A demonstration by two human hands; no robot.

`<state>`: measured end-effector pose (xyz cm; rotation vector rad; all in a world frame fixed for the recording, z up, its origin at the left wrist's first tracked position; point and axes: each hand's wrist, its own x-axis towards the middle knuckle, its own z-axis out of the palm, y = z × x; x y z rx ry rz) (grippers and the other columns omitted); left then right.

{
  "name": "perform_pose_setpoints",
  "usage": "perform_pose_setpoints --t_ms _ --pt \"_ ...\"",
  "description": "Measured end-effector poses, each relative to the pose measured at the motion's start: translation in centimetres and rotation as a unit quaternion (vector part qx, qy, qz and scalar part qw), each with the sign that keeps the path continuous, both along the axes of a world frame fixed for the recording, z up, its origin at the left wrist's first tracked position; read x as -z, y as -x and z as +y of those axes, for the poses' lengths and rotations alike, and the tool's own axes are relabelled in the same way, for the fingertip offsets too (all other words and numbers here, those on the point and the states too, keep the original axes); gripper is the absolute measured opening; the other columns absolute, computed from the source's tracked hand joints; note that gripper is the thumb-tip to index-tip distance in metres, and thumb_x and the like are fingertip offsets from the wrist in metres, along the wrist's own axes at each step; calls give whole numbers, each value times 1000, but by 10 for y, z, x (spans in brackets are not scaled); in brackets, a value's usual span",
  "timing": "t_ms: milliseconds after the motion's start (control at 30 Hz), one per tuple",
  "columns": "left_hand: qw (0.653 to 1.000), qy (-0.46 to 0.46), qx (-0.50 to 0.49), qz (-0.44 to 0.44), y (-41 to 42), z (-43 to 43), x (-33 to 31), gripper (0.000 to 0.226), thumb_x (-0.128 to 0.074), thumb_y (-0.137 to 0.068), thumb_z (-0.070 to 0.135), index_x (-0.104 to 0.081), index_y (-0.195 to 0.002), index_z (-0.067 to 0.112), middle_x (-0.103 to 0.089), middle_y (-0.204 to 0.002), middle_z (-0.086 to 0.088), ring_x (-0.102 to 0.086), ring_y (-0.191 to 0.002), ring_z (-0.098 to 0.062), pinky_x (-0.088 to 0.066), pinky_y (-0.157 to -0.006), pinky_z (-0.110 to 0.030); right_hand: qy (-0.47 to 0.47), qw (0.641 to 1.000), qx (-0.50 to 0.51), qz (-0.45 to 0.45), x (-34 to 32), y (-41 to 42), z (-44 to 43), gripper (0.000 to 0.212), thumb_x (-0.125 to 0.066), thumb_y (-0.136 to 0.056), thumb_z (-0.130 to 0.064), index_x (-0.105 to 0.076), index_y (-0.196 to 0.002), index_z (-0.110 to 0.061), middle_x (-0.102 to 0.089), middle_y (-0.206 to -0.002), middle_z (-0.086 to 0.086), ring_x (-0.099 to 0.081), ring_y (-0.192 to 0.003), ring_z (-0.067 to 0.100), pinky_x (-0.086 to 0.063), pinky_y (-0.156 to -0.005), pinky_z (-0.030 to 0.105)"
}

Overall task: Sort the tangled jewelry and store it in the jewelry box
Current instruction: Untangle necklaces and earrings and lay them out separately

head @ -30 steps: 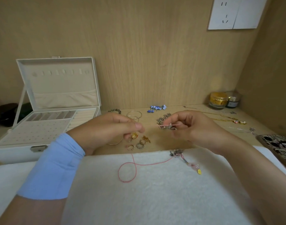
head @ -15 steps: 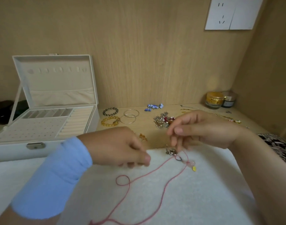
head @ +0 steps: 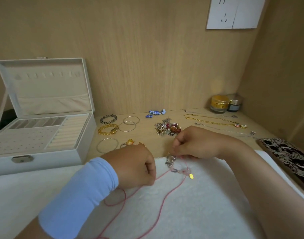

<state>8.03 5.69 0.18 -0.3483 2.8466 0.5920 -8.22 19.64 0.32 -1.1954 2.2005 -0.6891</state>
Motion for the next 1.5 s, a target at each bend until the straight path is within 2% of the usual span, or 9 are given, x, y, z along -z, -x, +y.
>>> perform_pose_setpoints --t_ms 300,533,767,867,967,1067,1167,1333,1500 --pt "988 50 -5 -148 -28 -23 -23 7 -72 -82 37 -69 -75 37 -60 -63 30 -57 -68 7 -43 -64 -10 -45 999 17 -9 -3 -5 0 29 -64 -88 -31 -62 -70 -8 -53 -61 2 -41 -53 17 -35 -55 26" --pt "989 -2 -98 110 5 4 -2 25 -69 -80 55 -65 -81 31 -62 -77 15 -58 -77 -4 -50 -76 -27 -13 1000 -16 -10 -6 -8 2 33 -64 -94 -28 -61 -63 -16 -51 -56 -1 -37 -45 8 -33 -46 16" --pt "982 21 -98 159 16 12 24 9 -69 -82 42 -67 -74 38 -68 -75 22 -62 -79 3 -48 -69 -21 -24 999 15 38 -3 -2 2 35 -66 -89 -31 -58 -60 -15 -49 -55 -1 -39 -49 11 -38 -57 24" --pt "981 -22 -106 162 16 6 27 15 -69 -85 36 -69 -70 40 -69 -73 23 -63 -76 4 -54 -74 -25 -38 997 19 66 4 1 0 30 -70 -86 -34 -65 -70 -9 -53 -60 -1 -44 -53 11 -41 -60 28" --pt "973 -77 -135 170 16 0 29 14 -70 -86 34 -74 -73 37 -70 -70 23 -66 -73 0 -54 -76 -28 26 997 10 76 5 -2 -2 2 -71 -88 -23 -72 -87 -22 -64 -73 -8 -50 -51 -3 -42 -54 12" --pt "959 -155 -149 183 15 -3 29 17 -67 -90 25 -73 -74 29 -72 -70 17 -68 -72 -3 -53 -76 -30 50 998 -36 23 3 -4 -1 27 -66 -89 -7 -73 -104 -29 -65 -70 -19 -51 -51 -5 -40 -54 9" --pt "948 -210 -155 185 13 -5 28 16 -66 -92 22 -72 -78 25 -75 -73 11 -63 -62 2 -48 -71 -27 25 995 -92 39 8 -7 -4 25 -76 -84 -15 -75 -96 -37 -64 -68 -12 -53 -57 1 -43 -56 17" --pt "908 -309 -201 198 13 -7 24 19 -55 -97 12 -65 -80 14 -77 -78 -1 -63 -63 -11 -46 -60 -23 92 994 -48 -15 14 -7 -12 5 -76 -87 -16 -78 -87 -21 -66 -62 -5 -54 -55 7 -46 -55 26" --pt "843 -424 -258 208 14 -2 16 24 -42 -102 7 -52 -81 12 -74 -69 -13 -68 -54 -16 -47 -52 -22 123 986 -27 -106 9 -12 -11 3 -71 -91 -10 -72 -89 -7 -63 -51 -8 -56 -44 5 -38 -43 16"
